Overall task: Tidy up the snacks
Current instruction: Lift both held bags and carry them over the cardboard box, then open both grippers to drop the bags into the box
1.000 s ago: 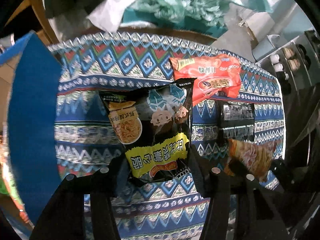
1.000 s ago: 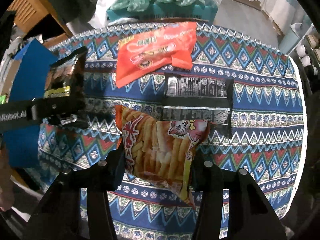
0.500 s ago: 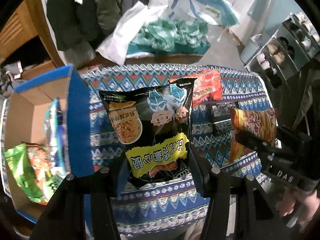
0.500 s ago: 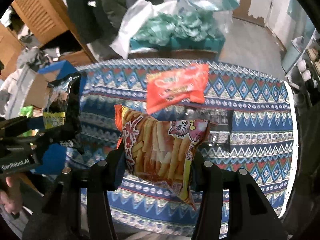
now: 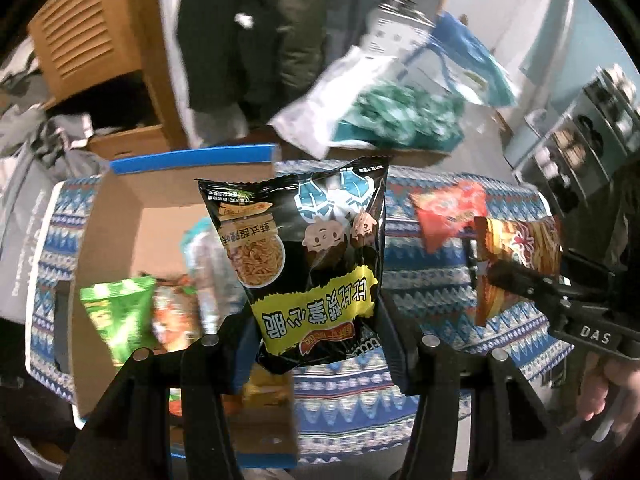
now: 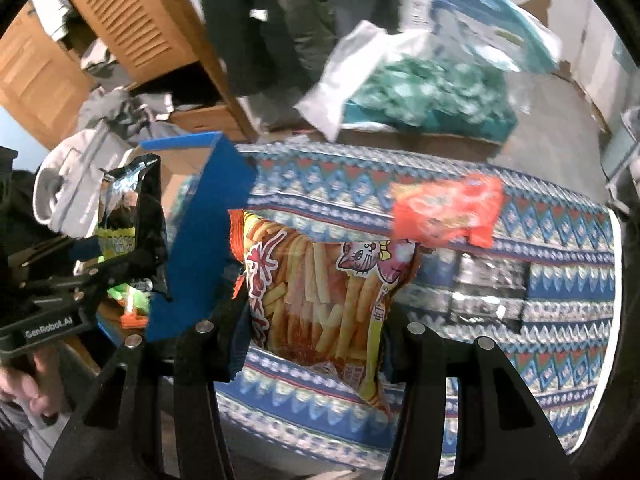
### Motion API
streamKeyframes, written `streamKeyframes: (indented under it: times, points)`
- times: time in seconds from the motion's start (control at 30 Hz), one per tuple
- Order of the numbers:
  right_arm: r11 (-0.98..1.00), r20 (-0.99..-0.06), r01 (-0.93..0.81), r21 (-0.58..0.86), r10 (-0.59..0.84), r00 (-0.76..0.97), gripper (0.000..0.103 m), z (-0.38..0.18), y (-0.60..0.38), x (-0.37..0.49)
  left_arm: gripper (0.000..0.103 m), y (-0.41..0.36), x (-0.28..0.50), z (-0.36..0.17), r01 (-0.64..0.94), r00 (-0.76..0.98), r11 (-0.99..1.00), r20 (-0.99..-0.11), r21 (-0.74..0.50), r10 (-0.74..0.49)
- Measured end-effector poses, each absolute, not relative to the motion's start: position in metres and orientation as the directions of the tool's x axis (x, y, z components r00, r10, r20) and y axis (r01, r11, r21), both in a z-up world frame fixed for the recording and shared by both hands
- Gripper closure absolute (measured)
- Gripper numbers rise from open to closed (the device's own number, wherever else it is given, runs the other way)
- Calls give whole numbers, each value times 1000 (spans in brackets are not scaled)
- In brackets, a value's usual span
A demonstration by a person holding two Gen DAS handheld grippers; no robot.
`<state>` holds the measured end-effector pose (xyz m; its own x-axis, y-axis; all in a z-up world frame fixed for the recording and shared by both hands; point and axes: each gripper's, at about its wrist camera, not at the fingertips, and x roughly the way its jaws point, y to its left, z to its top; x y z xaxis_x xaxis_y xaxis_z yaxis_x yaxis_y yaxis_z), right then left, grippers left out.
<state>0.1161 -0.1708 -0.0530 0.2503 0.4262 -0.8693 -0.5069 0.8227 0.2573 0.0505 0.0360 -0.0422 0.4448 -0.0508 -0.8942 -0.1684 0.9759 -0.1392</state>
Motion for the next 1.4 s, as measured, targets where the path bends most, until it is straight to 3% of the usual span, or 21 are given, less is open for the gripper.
streamKeyframes:
  times: [0.63, 1.03, 1.23, 1.4]
  points:
    - [716, -865, -634, 292, 480, 144, 53, -52, -19, 110, 48, 156, 27, -63, -383, 434, 910, -901, -157, 28]
    - [698, -876, -653, 294, 470, 108, 52, -65, 41, 122, 47, 181, 33, -78, -428, 404, 890, -914, -158, 33]
    - [689, -886, -665, 289, 455, 86, 50, -76, 50, 125, 38, 189, 29, -81, -445, 402, 876, -915, -184, 12]
    - [700, -881, -652, 293, 463, 100, 39, -75, 44, 127, 35, 191, 26, -77, -457, 413, 867, -911, -201, 6]
